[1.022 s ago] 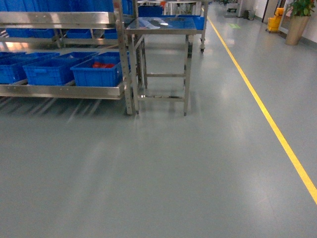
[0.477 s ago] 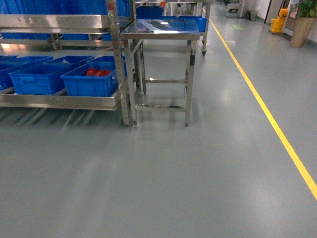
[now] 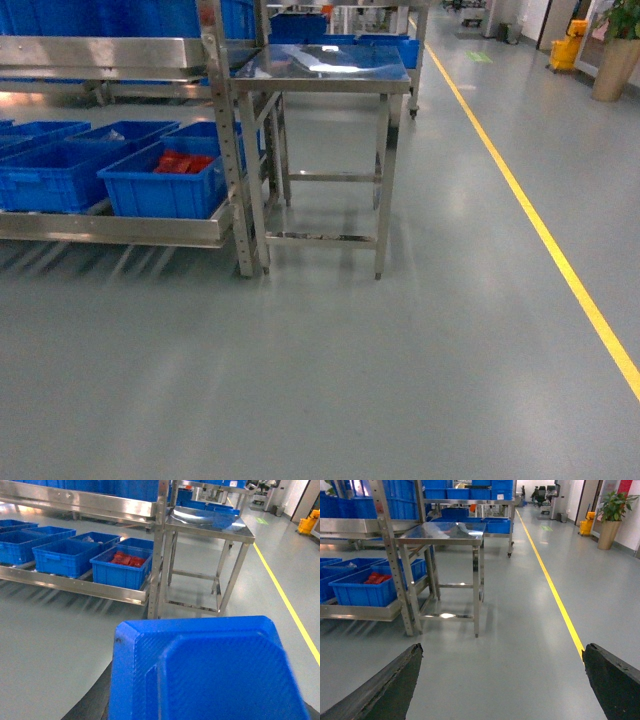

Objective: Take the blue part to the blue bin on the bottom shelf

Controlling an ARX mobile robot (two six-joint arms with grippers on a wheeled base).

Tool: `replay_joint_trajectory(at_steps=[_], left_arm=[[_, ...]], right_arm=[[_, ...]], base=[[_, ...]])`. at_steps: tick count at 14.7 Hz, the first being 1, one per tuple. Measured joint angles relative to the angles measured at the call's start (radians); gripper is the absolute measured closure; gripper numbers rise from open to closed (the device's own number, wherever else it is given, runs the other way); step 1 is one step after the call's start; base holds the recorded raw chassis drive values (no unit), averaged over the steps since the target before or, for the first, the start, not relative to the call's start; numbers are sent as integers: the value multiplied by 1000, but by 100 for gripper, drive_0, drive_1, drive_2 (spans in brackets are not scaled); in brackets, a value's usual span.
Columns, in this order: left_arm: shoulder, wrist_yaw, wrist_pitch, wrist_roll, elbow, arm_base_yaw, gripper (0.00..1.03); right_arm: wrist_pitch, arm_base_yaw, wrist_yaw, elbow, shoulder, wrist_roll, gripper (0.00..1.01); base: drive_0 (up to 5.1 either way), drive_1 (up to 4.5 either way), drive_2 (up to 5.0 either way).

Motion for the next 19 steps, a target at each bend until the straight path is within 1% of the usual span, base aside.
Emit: replay_joint_trajectory(at_steps=[19], left_arm=[[-1,0,-3,0,-1,0,60]], right_arm=[[-3,0,0,0,0,0,3]], base=[[4,430,-421]])
